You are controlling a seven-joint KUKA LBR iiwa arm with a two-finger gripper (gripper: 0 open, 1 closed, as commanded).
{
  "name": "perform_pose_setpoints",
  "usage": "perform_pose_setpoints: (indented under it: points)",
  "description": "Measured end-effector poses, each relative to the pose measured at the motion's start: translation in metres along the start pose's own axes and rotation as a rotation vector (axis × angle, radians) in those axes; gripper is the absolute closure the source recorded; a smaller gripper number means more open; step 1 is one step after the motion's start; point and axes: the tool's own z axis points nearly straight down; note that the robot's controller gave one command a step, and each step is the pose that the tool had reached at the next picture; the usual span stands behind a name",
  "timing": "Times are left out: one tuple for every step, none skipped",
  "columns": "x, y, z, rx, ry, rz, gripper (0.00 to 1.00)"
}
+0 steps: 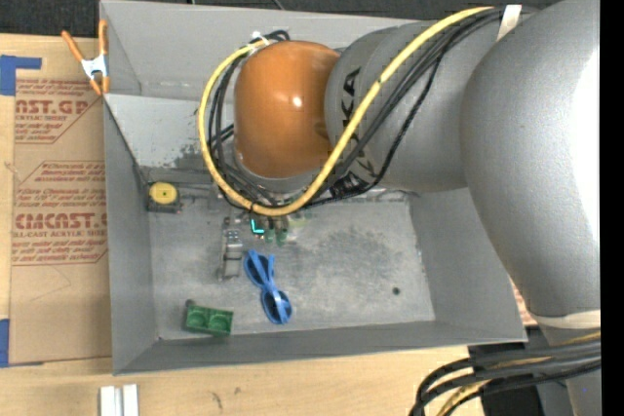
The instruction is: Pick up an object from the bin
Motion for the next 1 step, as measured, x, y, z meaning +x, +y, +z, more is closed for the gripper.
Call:
perform_pose_setpoints:
  points:
    - [0.0571, -0.0099, 0.0947, -0.001, -0.015, -0.260, 0.00]
